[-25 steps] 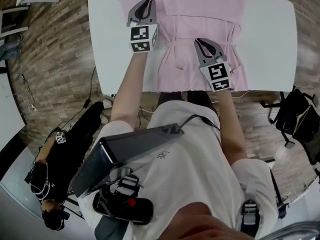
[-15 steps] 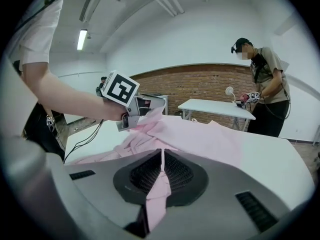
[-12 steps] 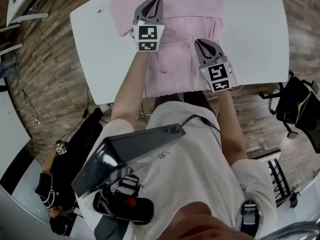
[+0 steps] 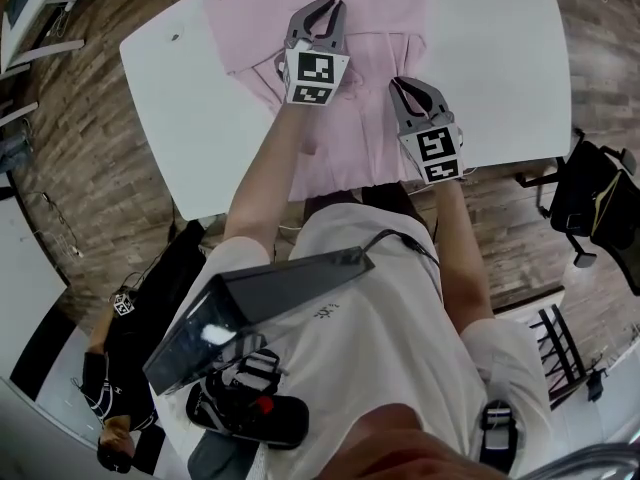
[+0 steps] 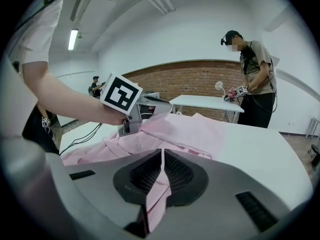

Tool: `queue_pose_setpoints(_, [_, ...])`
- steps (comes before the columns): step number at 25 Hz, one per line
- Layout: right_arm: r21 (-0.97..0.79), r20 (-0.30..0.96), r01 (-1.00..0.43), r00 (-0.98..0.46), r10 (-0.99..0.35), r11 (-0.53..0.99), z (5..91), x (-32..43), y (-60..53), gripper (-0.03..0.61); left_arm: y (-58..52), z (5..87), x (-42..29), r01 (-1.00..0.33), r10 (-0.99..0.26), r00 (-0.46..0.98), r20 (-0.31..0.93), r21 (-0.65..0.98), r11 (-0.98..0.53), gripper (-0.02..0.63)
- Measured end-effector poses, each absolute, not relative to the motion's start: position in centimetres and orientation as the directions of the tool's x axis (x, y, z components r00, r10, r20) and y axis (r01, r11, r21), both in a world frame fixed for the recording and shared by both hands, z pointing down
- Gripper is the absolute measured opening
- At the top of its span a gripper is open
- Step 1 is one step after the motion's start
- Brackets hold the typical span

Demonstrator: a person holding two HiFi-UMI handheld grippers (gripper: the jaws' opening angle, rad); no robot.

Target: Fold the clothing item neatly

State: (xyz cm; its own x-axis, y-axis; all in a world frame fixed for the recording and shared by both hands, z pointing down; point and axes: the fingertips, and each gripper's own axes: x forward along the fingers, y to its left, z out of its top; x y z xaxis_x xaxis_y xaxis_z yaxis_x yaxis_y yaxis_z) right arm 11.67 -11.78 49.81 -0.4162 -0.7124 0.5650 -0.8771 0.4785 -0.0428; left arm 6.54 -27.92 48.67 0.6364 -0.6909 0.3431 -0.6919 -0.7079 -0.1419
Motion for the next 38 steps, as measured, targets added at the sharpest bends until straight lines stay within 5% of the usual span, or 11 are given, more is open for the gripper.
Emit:
queue_pose_setpoints(24, [-0.053, 0.597, -0.9, -0.375, -0.709, 0.432, 51.3, 15.5, -11.8, 0.005, -25.8, 53.3, 15.8, -0.545, -0.553, 0.703, 0.448, -0.161, -0.823, 0.031])
queue_pose_setpoints(30, [-0.056, 0.603, -0.905, -0.367, -0.708, 0.421, 52.0, 16.4, -12.0, 0.005, -24.8, 55.0, 17.0, -0.479, -0.475, 0.73, 0.491, -0.128, -0.869, 0.129])
queue_pose_setpoints(38, [-0.035, 0.568, -0.911, -0.356, -0.742, 0.411, 50.9, 17.3, -15.0, 0.005, -22.9, 55.3, 17.4, -0.436, -0.376, 0.768, 0.518, -0.007, -0.9, 0.132])
